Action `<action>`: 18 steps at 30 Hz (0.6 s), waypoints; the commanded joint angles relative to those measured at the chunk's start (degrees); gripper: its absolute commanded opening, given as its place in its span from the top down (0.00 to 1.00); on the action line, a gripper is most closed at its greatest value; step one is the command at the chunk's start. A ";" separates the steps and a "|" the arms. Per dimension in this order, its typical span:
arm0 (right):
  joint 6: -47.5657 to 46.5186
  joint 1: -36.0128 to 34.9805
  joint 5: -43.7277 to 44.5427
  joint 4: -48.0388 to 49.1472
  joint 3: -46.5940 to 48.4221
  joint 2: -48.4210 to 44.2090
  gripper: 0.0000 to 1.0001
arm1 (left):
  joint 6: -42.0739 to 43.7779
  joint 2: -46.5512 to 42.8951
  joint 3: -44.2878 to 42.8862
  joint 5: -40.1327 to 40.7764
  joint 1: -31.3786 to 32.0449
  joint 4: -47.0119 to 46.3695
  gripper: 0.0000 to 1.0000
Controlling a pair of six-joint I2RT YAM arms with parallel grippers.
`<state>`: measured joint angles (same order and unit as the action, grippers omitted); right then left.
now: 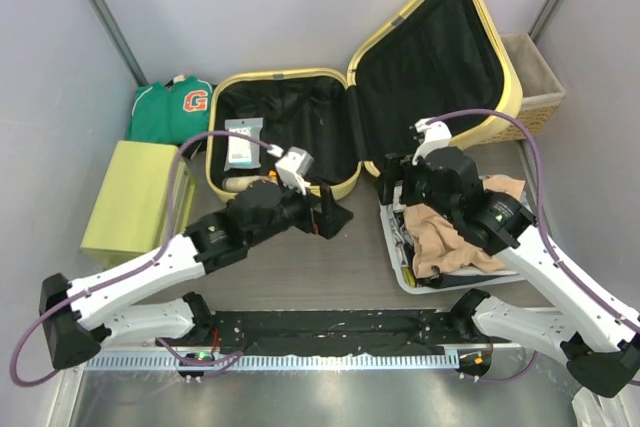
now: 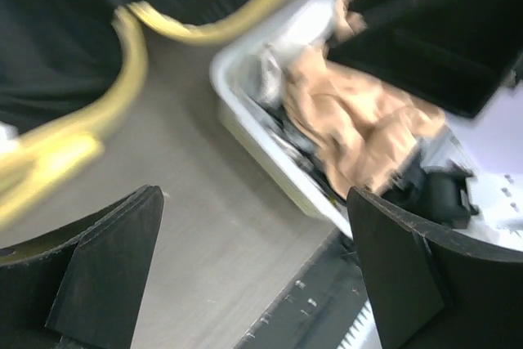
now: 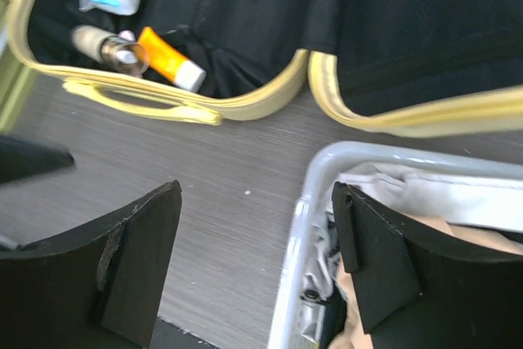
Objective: Open, take out, and arrange the luggage
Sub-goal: Move the bin to the corner of the board, then open the drawer in the storage box.
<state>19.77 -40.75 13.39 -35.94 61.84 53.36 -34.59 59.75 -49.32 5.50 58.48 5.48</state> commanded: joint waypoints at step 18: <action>0.09 1.81 -8.37 23.10 15.92 30.21 0.18 | 14.47 13.18 -27.13 -15.32 -45.55 18.36 0.00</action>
<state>19.62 -40.01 6.20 -22.24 72.18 80.68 -21.69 67.90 -72.18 -2.28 16.38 28.56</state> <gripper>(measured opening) 0.823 0.996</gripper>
